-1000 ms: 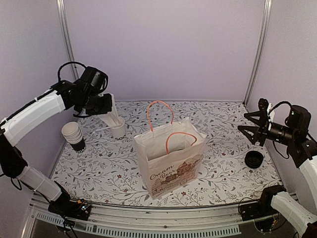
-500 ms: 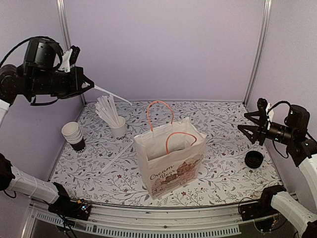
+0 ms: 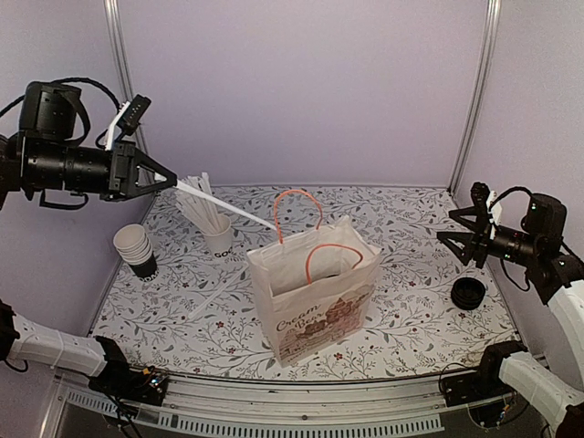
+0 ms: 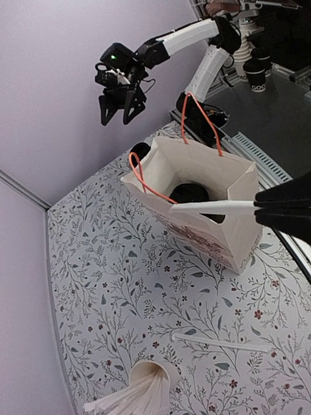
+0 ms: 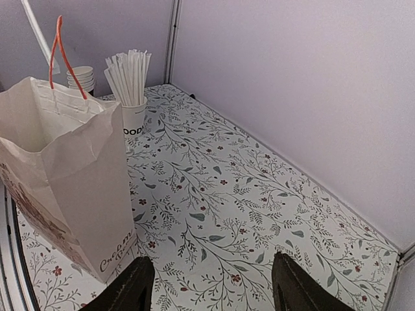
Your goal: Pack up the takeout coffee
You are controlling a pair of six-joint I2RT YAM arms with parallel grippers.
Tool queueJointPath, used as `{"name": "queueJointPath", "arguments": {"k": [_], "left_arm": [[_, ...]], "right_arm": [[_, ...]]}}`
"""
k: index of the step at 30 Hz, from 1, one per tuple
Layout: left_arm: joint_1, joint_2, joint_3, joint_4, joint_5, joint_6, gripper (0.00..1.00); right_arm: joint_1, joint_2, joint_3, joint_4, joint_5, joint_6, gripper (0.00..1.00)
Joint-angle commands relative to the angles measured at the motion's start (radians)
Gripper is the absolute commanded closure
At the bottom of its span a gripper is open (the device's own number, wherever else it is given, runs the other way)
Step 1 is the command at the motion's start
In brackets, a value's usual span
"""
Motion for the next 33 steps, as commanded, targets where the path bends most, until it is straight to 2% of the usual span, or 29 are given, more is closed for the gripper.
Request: {"name": "queueJointPath", "arguments": {"k": [1,11,18,26,27,29,30,31,32,33], "left_arm": [[-0.017,-0.003,0.067,-0.098,0.035,0.0,1.0],[-0.018,-0.014,0.143,-0.218,0.03,-0.03,1.0],[-0.031,0.01,0.036,-0.163,0.105,-0.026,1.0],[-0.137,0.131,-0.037,-0.039,0.06,-0.018,1.0],[-0.153,0.158,-0.038,-0.019,0.055,-0.015,0.97],[-0.193,0.215,-0.023,0.013,0.025,-0.002,0.71],[-0.213,0.245,-0.002,0.022,0.001,0.01,0.5],[-0.231,0.274,0.028,0.029,-0.03,0.031,0.36],[-0.243,0.293,0.056,0.032,-0.071,0.046,0.28],[-0.247,0.302,0.078,0.038,-0.111,0.062,0.08]], "right_arm": [[-0.009,0.002,-0.007,0.004,-0.017,-0.007,0.35],[-0.014,0.003,-0.008,0.002,-0.024,-0.011,0.35],[-0.016,-0.002,-0.008,-0.003,-0.028,-0.016,0.35],[-0.018,-0.009,-0.008,-0.008,-0.036,-0.02,0.35],[-0.018,-0.009,-0.008,-0.007,-0.036,-0.02,0.35],[-0.019,-0.008,-0.009,-0.008,-0.04,-0.021,0.35],[-0.019,-0.007,-0.01,-0.01,-0.043,-0.023,0.35],[-0.02,-0.007,-0.01,-0.01,-0.043,-0.025,0.34],[-0.02,-0.007,-0.011,-0.009,-0.041,-0.024,0.33],[-0.02,-0.01,-0.012,-0.007,-0.039,-0.024,0.33]]}}
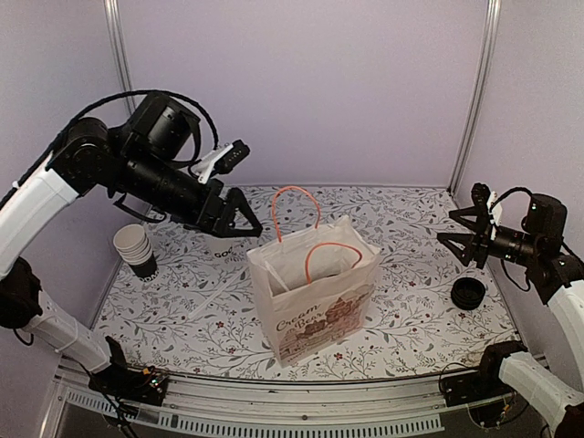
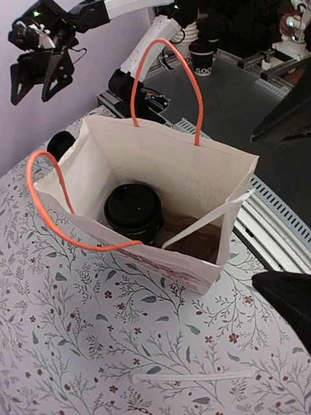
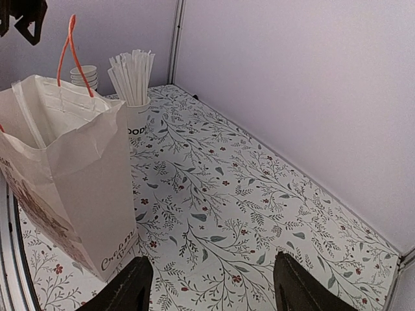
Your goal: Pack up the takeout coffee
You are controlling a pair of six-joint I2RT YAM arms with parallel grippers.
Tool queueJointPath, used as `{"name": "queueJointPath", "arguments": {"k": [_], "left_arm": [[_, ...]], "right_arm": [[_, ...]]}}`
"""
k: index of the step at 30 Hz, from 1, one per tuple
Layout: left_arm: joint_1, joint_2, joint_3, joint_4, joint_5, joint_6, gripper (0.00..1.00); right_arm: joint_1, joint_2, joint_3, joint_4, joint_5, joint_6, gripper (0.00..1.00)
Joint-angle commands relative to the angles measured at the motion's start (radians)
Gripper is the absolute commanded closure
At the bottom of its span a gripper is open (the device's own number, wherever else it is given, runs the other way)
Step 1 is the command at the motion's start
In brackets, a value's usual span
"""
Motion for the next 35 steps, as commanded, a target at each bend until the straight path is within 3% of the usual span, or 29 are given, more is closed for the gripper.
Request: {"name": "queueJointPath", "arguments": {"k": [1,4,8,9,12,17,22,27,30,35], "left_arm": [[-0.047,0.041,0.095,0.086,-0.173,0.087,0.01],[-0.043,-0.016,0.054,0.151,-0.362,0.154,0.0],[-0.031,-0.168,-0.149,0.3,-0.553,0.219,0.0],[-0.027,-0.215,-0.242,0.353,-0.587,0.226,0.0],[-0.02,-0.368,-0.462,0.509,-0.699,0.243,0.0],[0.048,-0.589,-0.737,0.69,-0.851,0.245,0.0],[0.168,-0.636,-0.865,0.774,-0.831,0.309,0.0],[0.326,-0.464,-0.777,0.729,-0.72,0.383,0.0],[0.349,-0.413,-0.777,0.768,-0.697,0.42,0.0],[0.354,-0.504,-0.952,0.994,-0.611,0.44,0.0]], "right_arm": [[-0.009,-0.012,-0.013,-0.001,-0.013,-0.008,0.32],[-0.009,-0.015,-0.017,0.002,-0.017,-0.005,0.32],[-0.01,-0.013,-0.019,0.012,-0.011,0.001,0.29],[-0.009,-0.015,-0.021,0.024,-0.008,0.011,0.26],[-0.009,-0.029,-0.025,0.067,0.035,0.06,0.03],[-0.01,0.02,0.043,0.092,0.111,0.152,0.01],[-0.009,0.116,0.177,0.112,0.287,0.336,0.01],[-0.009,0.209,0.339,0.075,0.448,0.311,0.01],[-0.009,0.231,0.382,0.066,0.459,0.272,0.01],[-0.009,0.219,0.336,0.092,0.41,0.305,0.01]]}}
